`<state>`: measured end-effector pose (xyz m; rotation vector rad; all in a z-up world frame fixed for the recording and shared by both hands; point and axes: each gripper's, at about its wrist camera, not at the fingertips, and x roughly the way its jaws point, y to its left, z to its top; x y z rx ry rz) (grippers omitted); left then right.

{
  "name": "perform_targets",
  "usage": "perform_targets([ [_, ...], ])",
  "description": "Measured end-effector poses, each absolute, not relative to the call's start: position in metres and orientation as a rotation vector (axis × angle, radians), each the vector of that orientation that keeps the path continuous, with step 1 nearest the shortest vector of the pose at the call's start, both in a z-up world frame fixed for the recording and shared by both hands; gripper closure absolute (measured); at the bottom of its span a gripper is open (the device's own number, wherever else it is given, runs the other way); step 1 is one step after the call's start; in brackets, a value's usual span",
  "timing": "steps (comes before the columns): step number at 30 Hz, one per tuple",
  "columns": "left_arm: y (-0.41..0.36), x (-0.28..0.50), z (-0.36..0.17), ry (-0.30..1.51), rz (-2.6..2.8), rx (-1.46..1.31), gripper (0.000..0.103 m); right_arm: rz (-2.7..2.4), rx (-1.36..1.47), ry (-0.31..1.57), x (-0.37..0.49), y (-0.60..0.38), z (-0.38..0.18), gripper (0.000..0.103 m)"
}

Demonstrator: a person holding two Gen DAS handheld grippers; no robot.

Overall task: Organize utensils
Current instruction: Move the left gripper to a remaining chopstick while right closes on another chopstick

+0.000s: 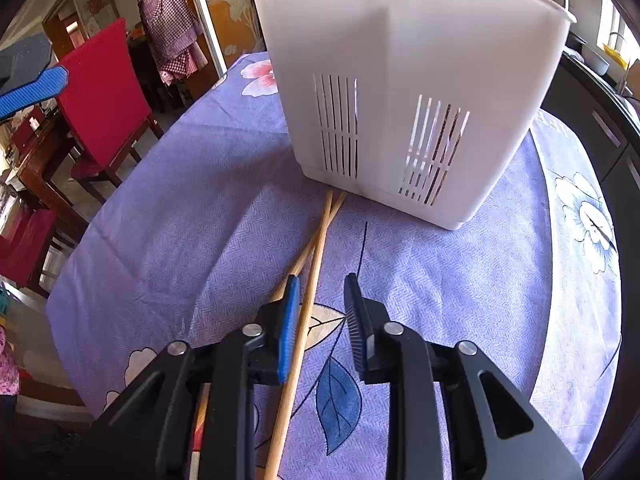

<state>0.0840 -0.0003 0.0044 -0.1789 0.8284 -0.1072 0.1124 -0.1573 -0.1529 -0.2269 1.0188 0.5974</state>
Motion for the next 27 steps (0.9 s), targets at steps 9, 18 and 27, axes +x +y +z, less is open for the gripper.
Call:
perform_targets([
  [9,-0.001,0.086,0.0,0.843,-0.117,-0.185,0.046,0.589,-0.276,1.046,0.113,-0.141,-0.159,0.089],
  [18,-0.017,0.099,-0.027,0.945,-0.117,-0.168,0.046,0.54,-0.225,1.046,0.106,-0.173,-0.154,0.096],
  [27,-0.076,0.13,-0.095,1.13,-0.11,-0.061,0.046,0.435,-0.093,1.052,0.104,-0.252,-0.153,0.096],
])
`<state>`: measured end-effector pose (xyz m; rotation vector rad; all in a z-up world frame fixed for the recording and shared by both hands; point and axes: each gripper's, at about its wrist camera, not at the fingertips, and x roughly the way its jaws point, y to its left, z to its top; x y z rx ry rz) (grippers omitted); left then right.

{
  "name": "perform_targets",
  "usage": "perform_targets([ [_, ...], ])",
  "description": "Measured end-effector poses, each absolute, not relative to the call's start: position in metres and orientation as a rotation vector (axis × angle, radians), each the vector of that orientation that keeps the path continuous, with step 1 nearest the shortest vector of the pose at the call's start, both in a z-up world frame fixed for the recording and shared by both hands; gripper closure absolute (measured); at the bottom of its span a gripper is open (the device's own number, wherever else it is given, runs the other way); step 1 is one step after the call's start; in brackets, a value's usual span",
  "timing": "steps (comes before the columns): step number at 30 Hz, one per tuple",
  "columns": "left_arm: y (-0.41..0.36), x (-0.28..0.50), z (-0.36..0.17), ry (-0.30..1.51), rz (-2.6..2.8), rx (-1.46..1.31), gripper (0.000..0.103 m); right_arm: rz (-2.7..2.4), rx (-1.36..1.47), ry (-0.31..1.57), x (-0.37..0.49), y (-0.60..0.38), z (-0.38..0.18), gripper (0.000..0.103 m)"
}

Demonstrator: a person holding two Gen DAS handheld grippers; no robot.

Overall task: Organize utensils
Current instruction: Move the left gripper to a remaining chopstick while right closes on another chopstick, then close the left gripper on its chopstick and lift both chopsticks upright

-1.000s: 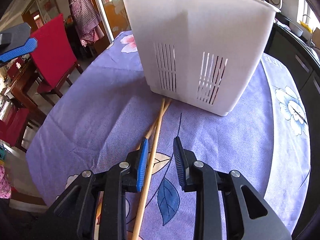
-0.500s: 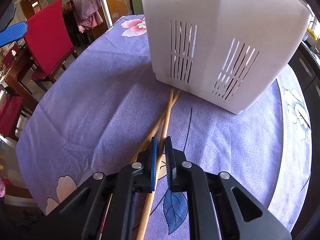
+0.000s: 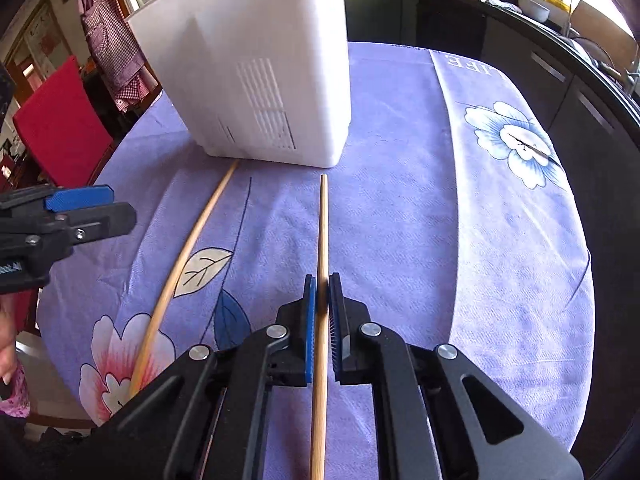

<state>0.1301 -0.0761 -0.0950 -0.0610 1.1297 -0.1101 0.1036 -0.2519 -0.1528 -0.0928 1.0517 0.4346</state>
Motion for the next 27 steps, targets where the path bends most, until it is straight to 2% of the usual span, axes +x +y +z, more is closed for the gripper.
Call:
perform_targets([
  [13,-0.092,0.161,-0.13,1.222,-0.038,-0.004,0.048,0.396,-0.093,1.04,0.108,-0.265,-0.155,0.096],
  [17,-0.095,0.162,-0.133,1.222,-0.039,0.009,0.06,0.382,-0.098,1.049,0.112,-0.268,-0.157,0.096],
  [19,-0.095,0.162,-0.132,1.219,-0.043,0.01,0.07,0.381,-0.1,1.052,0.112,-0.268,-0.158,0.096],
  [21,-0.096,0.162,-0.131,1.221,-0.054,0.017,0.09,0.381,-0.102,1.058,0.117,-0.267,-0.162,0.096],
  [22,-0.096,0.162,-0.131,1.223,-0.062,0.019,0.094,0.38,-0.104,1.06,0.118,-0.266,-0.162,0.095],
  [27,-0.1,0.157,-0.131,1.215,-0.077,0.048,0.094,0.388,-0.116,1.074,0.127,-0.259,-0.163,0.095],
])
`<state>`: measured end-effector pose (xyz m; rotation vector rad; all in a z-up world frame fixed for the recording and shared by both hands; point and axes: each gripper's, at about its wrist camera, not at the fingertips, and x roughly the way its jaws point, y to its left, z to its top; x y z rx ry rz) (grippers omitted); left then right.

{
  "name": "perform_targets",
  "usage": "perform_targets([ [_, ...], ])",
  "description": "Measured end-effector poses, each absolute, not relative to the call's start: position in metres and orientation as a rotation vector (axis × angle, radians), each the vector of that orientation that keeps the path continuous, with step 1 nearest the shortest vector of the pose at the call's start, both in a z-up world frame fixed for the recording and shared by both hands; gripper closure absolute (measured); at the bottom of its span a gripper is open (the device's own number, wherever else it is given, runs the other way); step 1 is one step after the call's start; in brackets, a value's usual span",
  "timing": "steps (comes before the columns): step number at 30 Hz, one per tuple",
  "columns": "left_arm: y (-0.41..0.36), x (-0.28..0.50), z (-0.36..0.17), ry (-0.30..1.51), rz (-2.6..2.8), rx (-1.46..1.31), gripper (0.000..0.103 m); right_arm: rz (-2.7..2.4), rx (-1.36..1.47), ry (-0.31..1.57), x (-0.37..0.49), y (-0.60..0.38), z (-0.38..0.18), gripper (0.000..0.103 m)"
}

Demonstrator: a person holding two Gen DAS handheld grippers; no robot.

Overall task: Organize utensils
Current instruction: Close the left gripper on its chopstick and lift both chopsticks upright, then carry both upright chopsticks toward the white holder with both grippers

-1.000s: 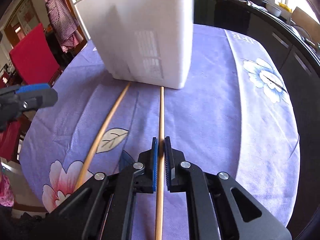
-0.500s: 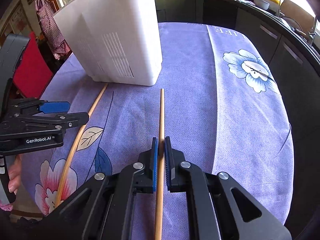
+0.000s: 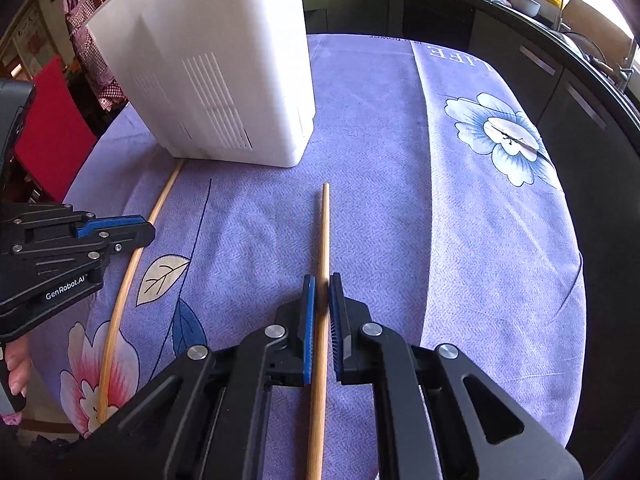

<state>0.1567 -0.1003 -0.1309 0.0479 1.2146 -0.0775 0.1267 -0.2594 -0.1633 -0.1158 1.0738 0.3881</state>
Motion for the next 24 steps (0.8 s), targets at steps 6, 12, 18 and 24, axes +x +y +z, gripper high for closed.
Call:
perform_targets([
  [6,-0.097,0.152,-0.129,1.211,-0.091,0.061,0.097,0.408,-0.115,1.108,0.143,-0.253,-0.165,0.096],
  [12,-0.082,0.147,-0.114,1.161,-0.091,0.034,0.097,0.401,-0.089,1.08,0.142,-0.256,-0.158,0.096],
  [18,-0.063,0.132,-0.082,1.081,-0.084,0.019,0.097,0.422,-0.032,0.98,0.128,-0.268,-0.12,0.096],
  [24,-0.045,0.117,-0.06,1.037,-0.084,-0.008,0.098,0.449,-0.001,0.882,0.103,-0.277,-0.083,0.096],
])
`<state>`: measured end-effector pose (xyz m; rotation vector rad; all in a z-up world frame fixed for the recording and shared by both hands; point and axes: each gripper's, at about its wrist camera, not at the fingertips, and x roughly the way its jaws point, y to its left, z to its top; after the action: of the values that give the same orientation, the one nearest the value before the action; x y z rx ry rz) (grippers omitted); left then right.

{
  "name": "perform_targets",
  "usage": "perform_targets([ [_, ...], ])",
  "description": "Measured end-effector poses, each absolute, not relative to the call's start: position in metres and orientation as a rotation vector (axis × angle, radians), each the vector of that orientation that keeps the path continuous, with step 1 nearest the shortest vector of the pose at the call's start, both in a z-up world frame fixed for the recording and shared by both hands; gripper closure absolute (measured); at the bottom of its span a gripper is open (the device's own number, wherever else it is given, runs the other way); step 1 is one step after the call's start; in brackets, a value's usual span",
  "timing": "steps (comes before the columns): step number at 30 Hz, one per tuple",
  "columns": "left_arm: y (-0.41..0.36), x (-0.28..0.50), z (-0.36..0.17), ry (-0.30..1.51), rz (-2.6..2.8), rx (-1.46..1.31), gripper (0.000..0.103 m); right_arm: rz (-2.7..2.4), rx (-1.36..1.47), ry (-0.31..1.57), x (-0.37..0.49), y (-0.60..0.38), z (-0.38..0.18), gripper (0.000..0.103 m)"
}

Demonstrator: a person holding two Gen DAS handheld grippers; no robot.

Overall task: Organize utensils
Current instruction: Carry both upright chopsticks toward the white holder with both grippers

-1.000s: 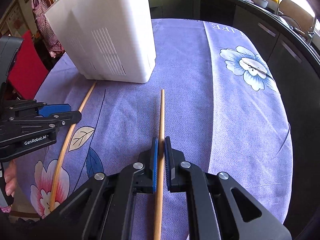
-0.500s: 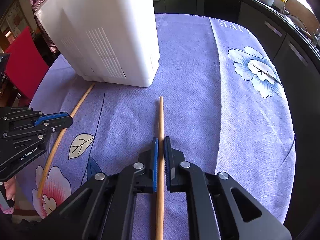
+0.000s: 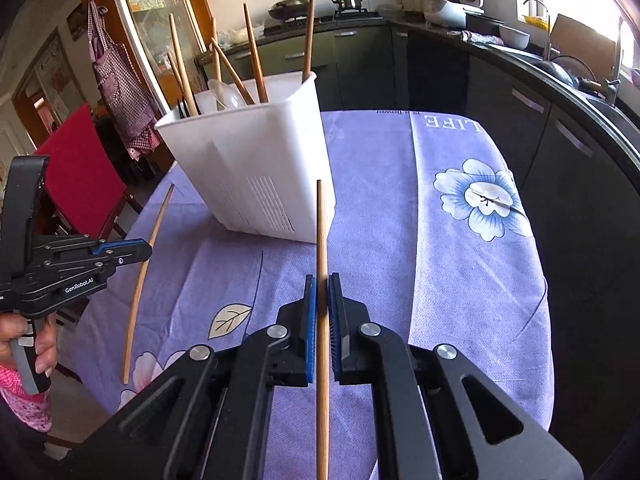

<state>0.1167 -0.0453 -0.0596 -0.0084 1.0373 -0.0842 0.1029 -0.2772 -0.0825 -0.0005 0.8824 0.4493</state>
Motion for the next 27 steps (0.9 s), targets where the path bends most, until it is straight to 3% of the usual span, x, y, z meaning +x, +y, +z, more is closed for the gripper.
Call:
perform_targets([
  [10,-0.029,0.083,-0.025,0.937,-0.098,-0.025,0.098,0.479,0.032,0.772,0.066,-0.287,-0.035,0.096],
  [27,-0.026,0.045,0.019,0.815,-0.127,-0.017,0.099,0.519,0.034,0.718,0.046,-0.285,-0.019,0.096],
])
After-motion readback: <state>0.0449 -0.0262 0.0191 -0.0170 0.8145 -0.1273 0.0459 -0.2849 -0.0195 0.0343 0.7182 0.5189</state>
